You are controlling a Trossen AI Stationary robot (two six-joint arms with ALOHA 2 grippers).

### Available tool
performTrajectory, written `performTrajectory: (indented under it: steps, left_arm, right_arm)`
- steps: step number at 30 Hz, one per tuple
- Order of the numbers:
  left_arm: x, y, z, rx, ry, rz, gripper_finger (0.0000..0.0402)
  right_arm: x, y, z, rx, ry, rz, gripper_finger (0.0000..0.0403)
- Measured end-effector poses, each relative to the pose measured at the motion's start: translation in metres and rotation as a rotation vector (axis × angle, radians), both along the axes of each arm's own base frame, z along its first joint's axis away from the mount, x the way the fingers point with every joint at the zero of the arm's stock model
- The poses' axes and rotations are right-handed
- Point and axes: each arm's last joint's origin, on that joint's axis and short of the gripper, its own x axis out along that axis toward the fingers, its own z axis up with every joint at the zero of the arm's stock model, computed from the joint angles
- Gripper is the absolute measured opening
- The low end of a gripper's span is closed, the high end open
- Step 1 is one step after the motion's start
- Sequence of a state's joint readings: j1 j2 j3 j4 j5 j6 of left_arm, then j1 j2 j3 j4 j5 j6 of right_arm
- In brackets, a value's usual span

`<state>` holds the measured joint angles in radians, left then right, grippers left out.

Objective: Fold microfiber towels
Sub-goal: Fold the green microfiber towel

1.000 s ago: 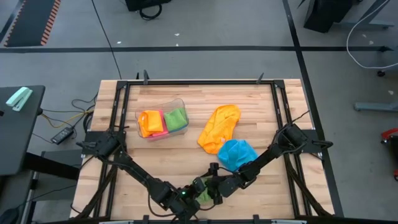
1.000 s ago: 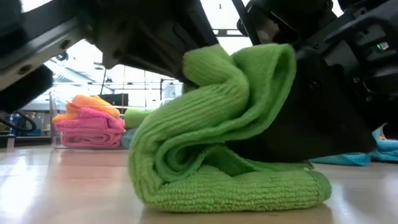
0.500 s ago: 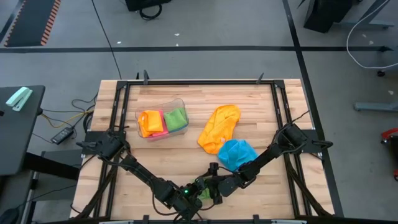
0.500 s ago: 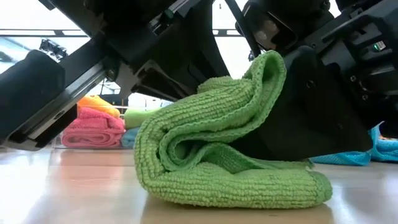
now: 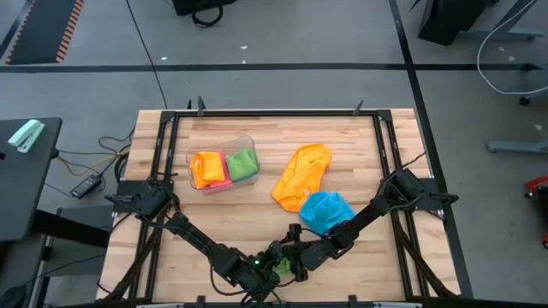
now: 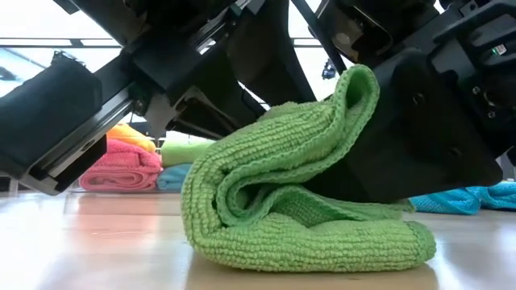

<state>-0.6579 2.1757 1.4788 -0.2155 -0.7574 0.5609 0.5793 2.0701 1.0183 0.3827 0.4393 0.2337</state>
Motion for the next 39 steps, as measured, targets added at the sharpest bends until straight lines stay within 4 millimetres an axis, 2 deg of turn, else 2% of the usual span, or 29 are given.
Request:
performTrajectory:
  steps: [5, 10, 16, 28, 39]
  left_arm:
    - [-0.002, -0.002, 0.0, 0.004, -0.002, -0.001, 0.018]
    - [-0.011, -0.012, 0.001, 0.114, -0.009, -0.035, 0.0192]
    - [-0.019, -0.021, 0.001, 0.186, 0.008, -0.083, 0.0167]
    - [-0.007, -0.004, 0.0, 0.147, 0.047, -0.071, 0.0104]
    - [-0.012, -0.011, 0.0, 0.149, 0.049, -0.094, 0.0078]
  right_arm:
    - [-0.001, 0.0, 0.0, -0.002, 0.006, 0.001, 0.0326]
    - [-0.001, 0.0, 0.0, -0.005, 0.01, 0.0, 0.0326]
    - [-0.001, 0.0, 0.0, -0.002, 0.012, -0.002, 0.0326]
    - [-0.001, 0.0, -0.001, -0.006, 0.019, -0.004, 0.0326]
    - [0.005, 0.01, 0.01, -0.043, 0.081, 0.014, 0.0326]
